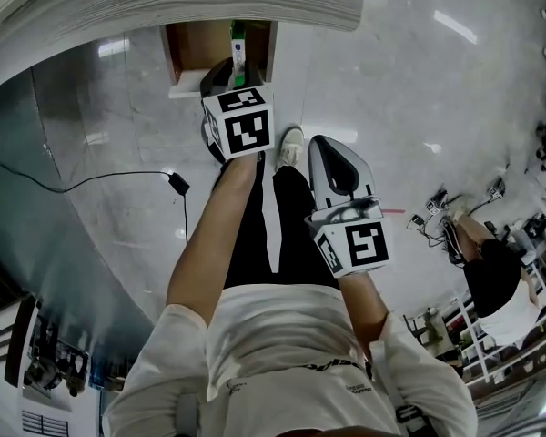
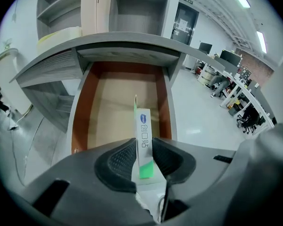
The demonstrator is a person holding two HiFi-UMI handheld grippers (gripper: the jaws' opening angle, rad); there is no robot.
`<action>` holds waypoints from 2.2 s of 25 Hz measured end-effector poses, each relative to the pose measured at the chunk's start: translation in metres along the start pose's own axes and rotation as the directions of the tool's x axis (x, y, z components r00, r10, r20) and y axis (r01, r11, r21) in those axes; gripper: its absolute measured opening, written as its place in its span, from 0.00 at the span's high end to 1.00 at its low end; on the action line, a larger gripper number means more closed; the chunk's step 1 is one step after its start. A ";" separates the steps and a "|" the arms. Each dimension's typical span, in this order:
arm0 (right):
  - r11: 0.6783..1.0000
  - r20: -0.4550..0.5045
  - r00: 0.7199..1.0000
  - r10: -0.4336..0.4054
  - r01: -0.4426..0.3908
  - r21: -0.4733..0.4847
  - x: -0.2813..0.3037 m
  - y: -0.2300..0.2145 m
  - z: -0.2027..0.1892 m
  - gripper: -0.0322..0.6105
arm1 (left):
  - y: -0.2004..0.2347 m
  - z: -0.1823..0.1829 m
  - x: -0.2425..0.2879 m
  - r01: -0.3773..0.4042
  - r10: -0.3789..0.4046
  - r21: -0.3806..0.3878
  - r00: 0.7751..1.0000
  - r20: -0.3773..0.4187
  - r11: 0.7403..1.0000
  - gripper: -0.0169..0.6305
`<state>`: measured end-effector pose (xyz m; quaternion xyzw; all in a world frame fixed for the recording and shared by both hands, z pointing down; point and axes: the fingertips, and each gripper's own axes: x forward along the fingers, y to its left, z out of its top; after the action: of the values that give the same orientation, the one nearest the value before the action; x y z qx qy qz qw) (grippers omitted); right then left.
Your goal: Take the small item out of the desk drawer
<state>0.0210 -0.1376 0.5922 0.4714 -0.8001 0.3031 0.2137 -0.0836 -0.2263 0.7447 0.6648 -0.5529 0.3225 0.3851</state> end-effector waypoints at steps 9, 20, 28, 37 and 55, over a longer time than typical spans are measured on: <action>1.000 0.008 1.000 -0.004 0.004 -0.004 -0.004 -0.004 0.000 0.90 | 0.000 0.000 -0.002 -0.010 0.010 -0.028 1.000 0.008 1.000 0.82; 1.000 0.046 0.999 0.008 -0.007 -0.026 -0.022 0.002 0.015 0.90 | -0.006 0.012 -0.028 -0.013 0.015 -0.032 0.999 0.052 0.999 0.82; 0.999 0.081 0.996 0.022 -0.019 -0.033 -0.037 0.006 0.028 0.90 | -0.013 0.014 -0.063 -0.015 0.017 -0.029 0.997 0.079 0.999 0.82; 0.999 0.129 0.991 0.033 -0.029 -0.034 -0.069 0.011 0.057 0.90 | -0.023 0.034 -0.124 -0.029 0.033 -0.025 0.987 0.154 0.999 0.82; 0.997 0.188 0.980 0.058 -0.045 -0.070 -0.123 0.038 0.127 0.90 | -0.040 0.072 -0.245 -0.008 0.001 0.026 0.956 0.293 1.000 0.82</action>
<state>0.0372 -0.1340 0.4124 0.4701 -0.8383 0.2359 0.1438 -0.0884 -0.1658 0.4931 0.7090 -0.6010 0.2288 0.2894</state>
